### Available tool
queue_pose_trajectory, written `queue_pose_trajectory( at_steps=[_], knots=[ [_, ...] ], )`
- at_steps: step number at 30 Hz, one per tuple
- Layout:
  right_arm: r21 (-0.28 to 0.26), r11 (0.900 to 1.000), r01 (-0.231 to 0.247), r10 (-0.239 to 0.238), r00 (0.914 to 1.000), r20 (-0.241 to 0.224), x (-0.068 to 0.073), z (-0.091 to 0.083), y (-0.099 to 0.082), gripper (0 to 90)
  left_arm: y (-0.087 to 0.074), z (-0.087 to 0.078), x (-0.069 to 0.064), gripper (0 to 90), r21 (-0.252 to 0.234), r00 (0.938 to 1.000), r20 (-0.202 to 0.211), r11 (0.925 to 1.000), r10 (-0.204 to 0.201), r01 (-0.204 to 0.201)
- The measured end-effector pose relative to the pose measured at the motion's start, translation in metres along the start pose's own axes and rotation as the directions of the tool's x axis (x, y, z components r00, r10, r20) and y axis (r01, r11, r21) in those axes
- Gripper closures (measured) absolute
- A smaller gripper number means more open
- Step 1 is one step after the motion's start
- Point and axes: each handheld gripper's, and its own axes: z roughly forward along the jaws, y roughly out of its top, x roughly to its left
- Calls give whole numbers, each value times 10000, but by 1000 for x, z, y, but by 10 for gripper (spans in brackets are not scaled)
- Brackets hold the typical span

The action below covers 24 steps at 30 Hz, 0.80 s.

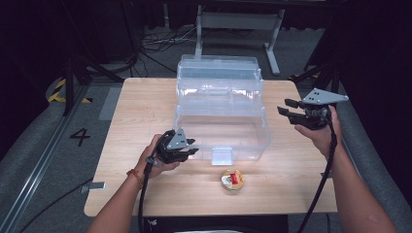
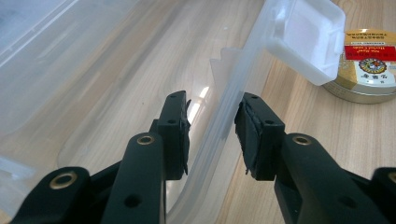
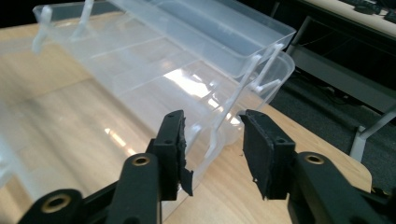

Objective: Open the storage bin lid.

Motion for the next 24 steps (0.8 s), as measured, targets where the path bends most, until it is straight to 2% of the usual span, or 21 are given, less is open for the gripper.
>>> queue_pose_trajectory(
  at_steps=[5, 12, 15, 24],
  knots=[
    [200, 9987, 463, -461, 9989, -107, 13, -8, -8, 502, 0, 0, 0, 645, 32, 10000, -48, 10000, 21, -21],
    [315, 9976, 622, -613, 9977, -303, 25, -19, -20, 422, 0, 0, -1, 640, 24, 9999, -118, 10000, -26, 26],
    [349, 9981, 511, -497, 9980, -394, 29, -23, -26, 383, 0, 0, -1, 639, 19, 9999, -130, 10000, -33, 33],
    [883, 9954, 386, -321, 9967, -741, 40, -29, -48, 303, 0, 1, -2, 633, -43, 9999, -169, 10000, -31, 30]
  ],
)
